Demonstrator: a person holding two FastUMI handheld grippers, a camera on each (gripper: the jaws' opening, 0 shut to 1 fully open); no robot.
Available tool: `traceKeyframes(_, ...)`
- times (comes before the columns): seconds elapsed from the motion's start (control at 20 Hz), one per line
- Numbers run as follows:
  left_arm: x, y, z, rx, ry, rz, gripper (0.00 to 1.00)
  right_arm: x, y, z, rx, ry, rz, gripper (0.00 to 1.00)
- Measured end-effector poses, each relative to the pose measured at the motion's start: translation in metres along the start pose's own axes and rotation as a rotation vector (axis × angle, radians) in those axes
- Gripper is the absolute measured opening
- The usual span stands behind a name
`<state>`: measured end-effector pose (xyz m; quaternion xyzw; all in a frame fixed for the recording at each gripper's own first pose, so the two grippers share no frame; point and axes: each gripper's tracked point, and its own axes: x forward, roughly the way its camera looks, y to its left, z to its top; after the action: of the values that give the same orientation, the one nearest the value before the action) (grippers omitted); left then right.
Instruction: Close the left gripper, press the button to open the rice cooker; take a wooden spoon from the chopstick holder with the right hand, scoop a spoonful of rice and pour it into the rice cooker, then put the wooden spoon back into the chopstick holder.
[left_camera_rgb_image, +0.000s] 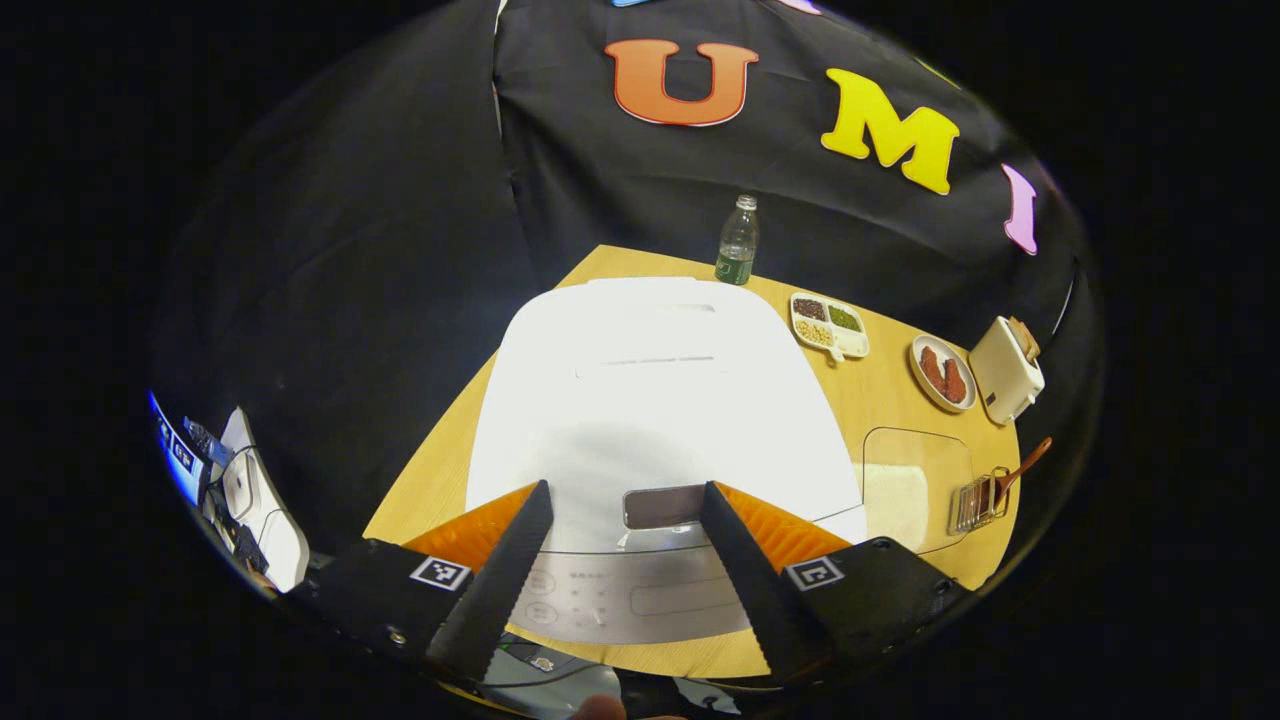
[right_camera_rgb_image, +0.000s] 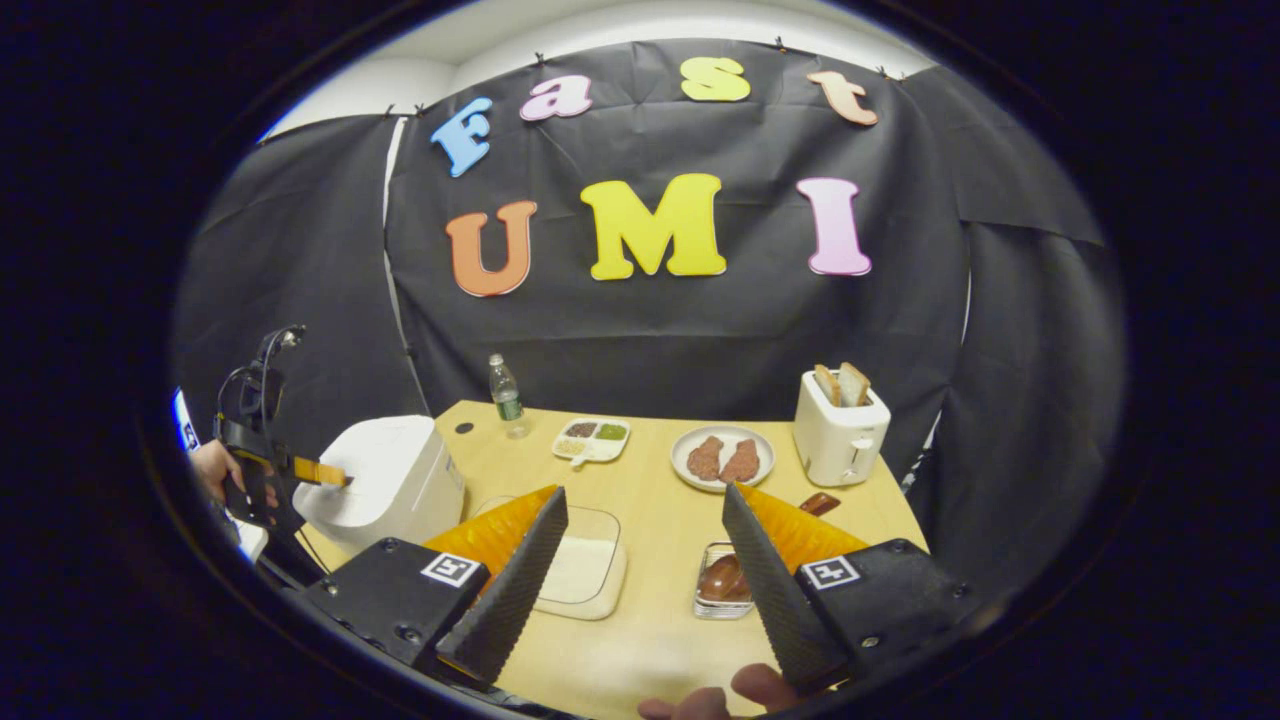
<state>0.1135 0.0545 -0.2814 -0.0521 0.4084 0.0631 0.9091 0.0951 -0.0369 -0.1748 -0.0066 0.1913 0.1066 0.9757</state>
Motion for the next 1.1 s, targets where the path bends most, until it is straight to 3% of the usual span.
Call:
traceKeyframes(0.3,-0.001,0.0,-0.002,0.048,0.023,-0.017,1.0,0.012,0.005,-0.015,0.02,0.027,0.031,1.0)
traceKeyframes(0.5,0.0,0.001,0.0,0.04,0.007,-0.015,0.99,0.013,0.009,-0.022,0.011,0.042,0.061,0.94)
traceKeyframes(0.65,-0.001,0.0,0.001,0.03,0.008,-0.014,0.99,0.016,0.014,-0.03,0.012,0.066,0.098,0.98)
traceKeyframes(1.0,-0.006,0.004,0.006,0.007,0.0,0.038,0.96,0.019,0.005,-0.005,0.018,0.016,0.123,0.98)
traceKeyframes(1.1,-0.011,0.004,0.017,-0.001,-0.052,0.047,0.96,0.02,-0.001,-0.001,0.019,0.005,0.116,0.98)
